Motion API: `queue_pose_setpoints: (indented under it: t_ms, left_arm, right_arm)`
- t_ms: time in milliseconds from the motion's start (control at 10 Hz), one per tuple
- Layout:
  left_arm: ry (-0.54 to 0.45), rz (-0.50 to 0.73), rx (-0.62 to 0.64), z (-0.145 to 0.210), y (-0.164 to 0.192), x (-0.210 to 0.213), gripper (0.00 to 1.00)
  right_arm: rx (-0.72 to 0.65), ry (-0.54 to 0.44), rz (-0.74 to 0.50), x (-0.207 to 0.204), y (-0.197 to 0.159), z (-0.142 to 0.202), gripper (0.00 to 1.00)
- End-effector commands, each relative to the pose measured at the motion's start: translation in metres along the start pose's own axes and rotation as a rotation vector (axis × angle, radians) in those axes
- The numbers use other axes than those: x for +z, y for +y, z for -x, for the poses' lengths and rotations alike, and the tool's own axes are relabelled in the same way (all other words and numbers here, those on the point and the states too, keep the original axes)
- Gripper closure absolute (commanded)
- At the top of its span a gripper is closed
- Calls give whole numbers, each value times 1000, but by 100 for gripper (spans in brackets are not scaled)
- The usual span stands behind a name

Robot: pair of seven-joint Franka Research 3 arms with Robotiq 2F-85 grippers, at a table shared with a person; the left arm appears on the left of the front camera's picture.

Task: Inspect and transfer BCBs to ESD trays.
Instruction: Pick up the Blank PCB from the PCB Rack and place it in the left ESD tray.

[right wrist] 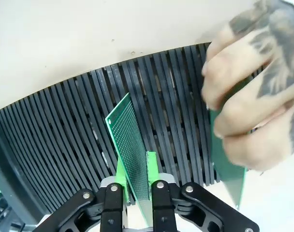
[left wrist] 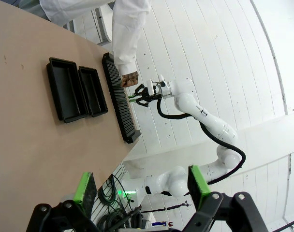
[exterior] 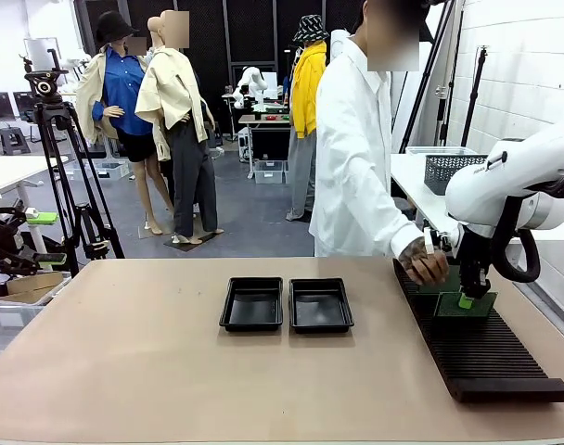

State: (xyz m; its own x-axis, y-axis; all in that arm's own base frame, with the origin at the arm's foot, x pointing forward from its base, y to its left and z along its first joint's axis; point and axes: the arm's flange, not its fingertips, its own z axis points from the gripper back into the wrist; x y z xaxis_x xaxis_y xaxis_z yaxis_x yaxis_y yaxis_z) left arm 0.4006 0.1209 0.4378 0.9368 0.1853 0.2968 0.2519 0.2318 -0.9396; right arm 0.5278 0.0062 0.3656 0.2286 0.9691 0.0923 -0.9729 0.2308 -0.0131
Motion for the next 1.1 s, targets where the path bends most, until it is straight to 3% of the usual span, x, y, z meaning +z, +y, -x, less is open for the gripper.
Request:
queue_pose_setpoints:
  t_ms: [0,1000]
  left_arm:
    - [1,-5,-2,0,0,2,0]
    - [1,-5,-2,0,0,2,0]
  right_arm:
    - [-6,35,1,2,-1,0,79]
    - [0,0,0,0,0,0,79]
